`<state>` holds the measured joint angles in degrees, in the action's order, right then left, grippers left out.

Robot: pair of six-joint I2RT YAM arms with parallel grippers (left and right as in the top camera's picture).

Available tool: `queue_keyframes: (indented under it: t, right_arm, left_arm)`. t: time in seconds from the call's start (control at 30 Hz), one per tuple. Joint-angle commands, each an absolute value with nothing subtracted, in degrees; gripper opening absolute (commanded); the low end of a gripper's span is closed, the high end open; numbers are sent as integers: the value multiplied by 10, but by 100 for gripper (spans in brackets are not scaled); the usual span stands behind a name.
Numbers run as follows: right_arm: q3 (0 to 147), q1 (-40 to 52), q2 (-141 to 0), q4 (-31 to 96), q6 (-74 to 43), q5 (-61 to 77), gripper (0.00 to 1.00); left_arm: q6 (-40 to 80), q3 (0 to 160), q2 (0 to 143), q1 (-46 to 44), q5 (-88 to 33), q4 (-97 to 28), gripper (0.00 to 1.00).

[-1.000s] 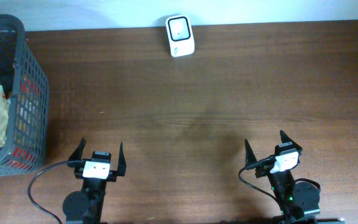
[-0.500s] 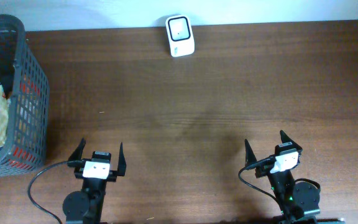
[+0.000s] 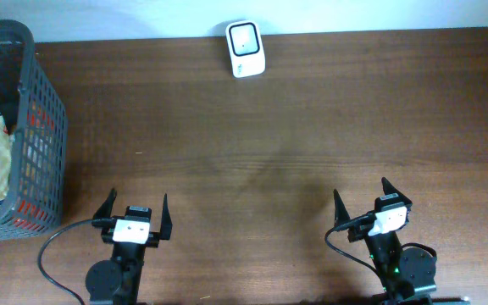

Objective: Scan the item barcode

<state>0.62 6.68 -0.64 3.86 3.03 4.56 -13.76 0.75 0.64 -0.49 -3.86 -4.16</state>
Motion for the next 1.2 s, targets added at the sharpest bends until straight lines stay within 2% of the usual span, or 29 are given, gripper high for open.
queue_keyframes:
  t: [0.0,0.37,0.53,0.63,0.8,0.9,0.97,1.03,1.1,1.17]
  right_arm:
    - [3,63,-7,41,30,51,99]
    - [3,63,-7,41,30,51,99]
    - [3,63,-7,41,30,51,99]
    - [3,63,-7,41,30,51,99]
    - [3,63,-7,41,30,51,99]
    - [3,63,-7,41,30,51,99]
    - [3,63,-7,41,30,51,99]
    - [3,63,-7,41,30,51,99]
    - [3,63,-7,41,30,51,99]
    - [3,63,-7,41,30,51,99]
  left_arm:
    - [-142,5,4,-6,-35,-44,99]
    - [-142,5,4,-6,-34,-35,99]
    - [-114,51,7,-6,-82,-33,99]
    - [-115,168,71,-6,-85,-92,99]
    - [-134,444,323,-6,-155,-231,99]
    - [-134,641,476,-6,-155,-383,99]
    - [-134,842,613,-6,-155,-551,99]
    - [-136,976,706,-6,-148,-644,99]
    - [-136,1021,759,-6,-148,-645,99]
    - [-131,1029,775,-5,-148,-586,99]
